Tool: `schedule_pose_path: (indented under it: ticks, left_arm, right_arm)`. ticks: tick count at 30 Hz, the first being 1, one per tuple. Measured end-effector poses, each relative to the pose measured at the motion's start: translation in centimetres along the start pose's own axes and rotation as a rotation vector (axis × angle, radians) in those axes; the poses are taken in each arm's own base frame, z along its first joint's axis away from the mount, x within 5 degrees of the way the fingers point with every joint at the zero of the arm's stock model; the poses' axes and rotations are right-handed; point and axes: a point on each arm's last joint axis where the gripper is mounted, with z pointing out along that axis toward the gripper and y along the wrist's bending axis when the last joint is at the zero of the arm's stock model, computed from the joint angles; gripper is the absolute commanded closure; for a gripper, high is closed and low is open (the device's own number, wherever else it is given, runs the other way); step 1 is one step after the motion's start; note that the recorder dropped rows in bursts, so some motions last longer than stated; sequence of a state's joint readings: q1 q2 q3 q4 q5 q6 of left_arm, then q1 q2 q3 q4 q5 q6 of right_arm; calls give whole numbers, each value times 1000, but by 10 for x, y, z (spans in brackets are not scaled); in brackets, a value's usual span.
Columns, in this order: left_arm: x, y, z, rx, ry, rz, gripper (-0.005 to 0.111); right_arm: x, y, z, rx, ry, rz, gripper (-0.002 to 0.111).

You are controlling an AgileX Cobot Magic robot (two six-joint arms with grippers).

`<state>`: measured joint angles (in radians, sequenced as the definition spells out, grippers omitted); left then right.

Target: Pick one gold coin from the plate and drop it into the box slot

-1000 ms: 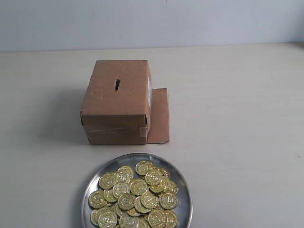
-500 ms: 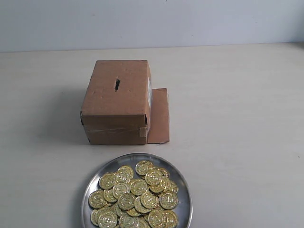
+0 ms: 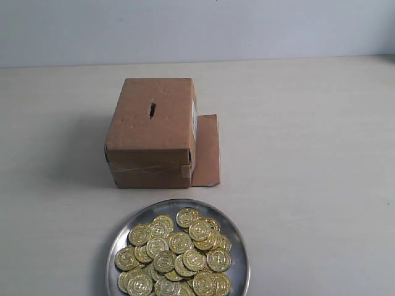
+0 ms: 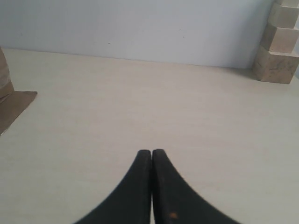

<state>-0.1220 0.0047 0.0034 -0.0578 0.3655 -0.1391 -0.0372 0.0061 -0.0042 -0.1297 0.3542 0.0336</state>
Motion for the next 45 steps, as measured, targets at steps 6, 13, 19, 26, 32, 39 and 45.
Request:
schedule_pose_path:
  ticks: [6, 13, 19, 26, 32, 39, 45]
  left_arm:
    - [0, 0, 0, 0, 0, 0, 107]
    - [0, 0, 0, 0, 0, 0, 107]
    - [0, 0, 0, 0, 0, 0, 107]
    - [-1, 0, 0, 1, -8, 0, 107]
    - [-1, 0, 0, 1, -10, 0, 107]
    - [-1, 0, 0, 1, -10, 0, 107]
    - [-1, 0, 0, 2, -16, 0, 107]
  right_arm:
    - [0, 0, 0, 0, 0, 4, 108]
    - [0, 0, 0, 0, 0, 4, 108]
    - [0, 0, 0, 0, 0, 4, 108]
    - [0, 0, 0, 0, 0, 4, 108]
    - [0, 0, 0, 0, 0, 4, 108]
    - [0, 0, 0, 0, 0, 6, 108]
    - [0, 0, 0, 0, 0, 6, 108]
